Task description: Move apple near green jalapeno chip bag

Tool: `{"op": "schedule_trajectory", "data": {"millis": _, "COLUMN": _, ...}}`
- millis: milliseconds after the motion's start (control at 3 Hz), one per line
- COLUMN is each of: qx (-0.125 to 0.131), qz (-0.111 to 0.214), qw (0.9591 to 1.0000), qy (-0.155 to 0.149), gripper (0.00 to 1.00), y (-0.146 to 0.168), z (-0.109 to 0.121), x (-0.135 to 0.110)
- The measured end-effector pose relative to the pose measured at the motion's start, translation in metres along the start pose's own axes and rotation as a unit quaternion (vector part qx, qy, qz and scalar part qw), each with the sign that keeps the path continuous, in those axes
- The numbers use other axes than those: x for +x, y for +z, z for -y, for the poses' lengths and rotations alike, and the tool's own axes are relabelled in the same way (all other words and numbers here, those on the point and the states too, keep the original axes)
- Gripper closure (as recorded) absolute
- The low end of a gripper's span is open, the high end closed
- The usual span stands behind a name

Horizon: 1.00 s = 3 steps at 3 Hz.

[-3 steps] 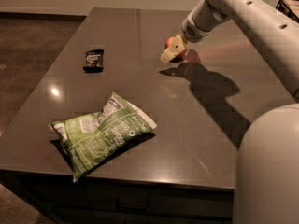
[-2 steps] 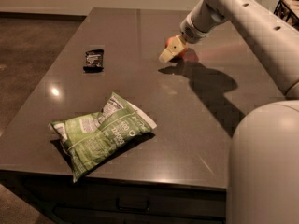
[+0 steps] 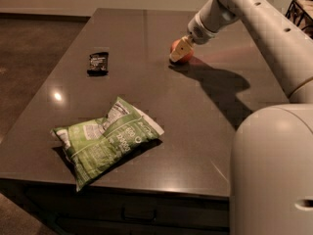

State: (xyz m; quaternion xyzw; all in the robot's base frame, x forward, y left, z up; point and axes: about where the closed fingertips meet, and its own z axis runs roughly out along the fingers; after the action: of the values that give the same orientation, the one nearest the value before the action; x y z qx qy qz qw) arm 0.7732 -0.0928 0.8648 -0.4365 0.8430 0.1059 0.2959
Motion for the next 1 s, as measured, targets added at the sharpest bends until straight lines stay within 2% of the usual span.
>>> {"op": "schedule_trajectory", "data": {"millis": 333, "qx": -0.02, "qz": 0.005, "qw": 0.9996, "qy": -0.018, "gripper": 0.62, "y": -0.003, "z": -0.011, "x": -0.005}}
{"op": "schedule_trajectory", "data": {"millis": 667, "qx": -0.046, "qz": 0.014, "qw": 0.9975, "qy": -0.051, "gripper": 0.87, "y": -0.018, "z": -0.036, "x": -0.008}}
{"op": "schedule_trajectory", "data": {"millis": 1000, "qx": -0.08, "qz": 0.017, "qw": 0.9924, "qy": -0.092, "gripper": 1.0, "y": -0.036, "z": -0.075, "x": -0.003}}
